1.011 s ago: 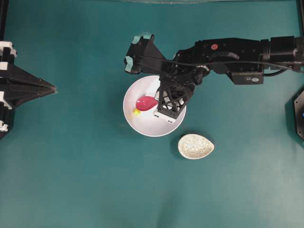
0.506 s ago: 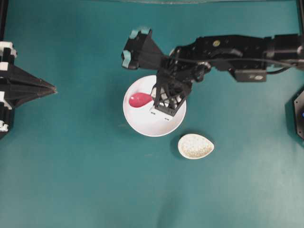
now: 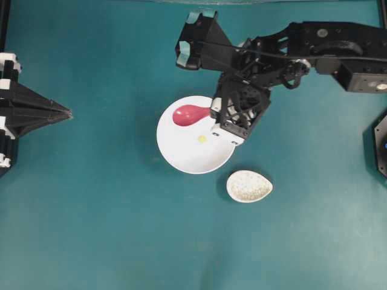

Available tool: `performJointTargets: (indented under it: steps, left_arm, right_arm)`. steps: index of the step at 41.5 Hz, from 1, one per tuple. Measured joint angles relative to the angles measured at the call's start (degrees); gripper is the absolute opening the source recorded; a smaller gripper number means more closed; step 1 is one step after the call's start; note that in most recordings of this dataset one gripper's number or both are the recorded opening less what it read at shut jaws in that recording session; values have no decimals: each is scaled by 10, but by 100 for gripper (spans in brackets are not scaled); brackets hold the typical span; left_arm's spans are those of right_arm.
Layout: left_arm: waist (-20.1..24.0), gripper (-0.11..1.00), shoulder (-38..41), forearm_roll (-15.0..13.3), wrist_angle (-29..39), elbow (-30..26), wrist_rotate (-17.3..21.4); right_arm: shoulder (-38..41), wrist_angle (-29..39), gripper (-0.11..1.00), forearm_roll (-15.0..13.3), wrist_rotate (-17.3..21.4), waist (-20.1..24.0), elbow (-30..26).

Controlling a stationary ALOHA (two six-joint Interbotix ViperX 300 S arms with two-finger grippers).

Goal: Scoop the yellow hexagonal prism block from the bowl with a spoon using the right arm.

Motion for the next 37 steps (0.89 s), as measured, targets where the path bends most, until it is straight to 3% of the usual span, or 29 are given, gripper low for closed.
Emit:
performJointTargets:
  steps: [20, 37]
  left_arm:
    - [0, 2, 0, 0, 6, 0, 0]
    - [0, 2, 0, 0, 7, 0, 0]
  right_arm:
    - [-3, 54, 22, -1, 37, 0, 0]
    - [-16, 102, 22, 3, 125, 3, 20]
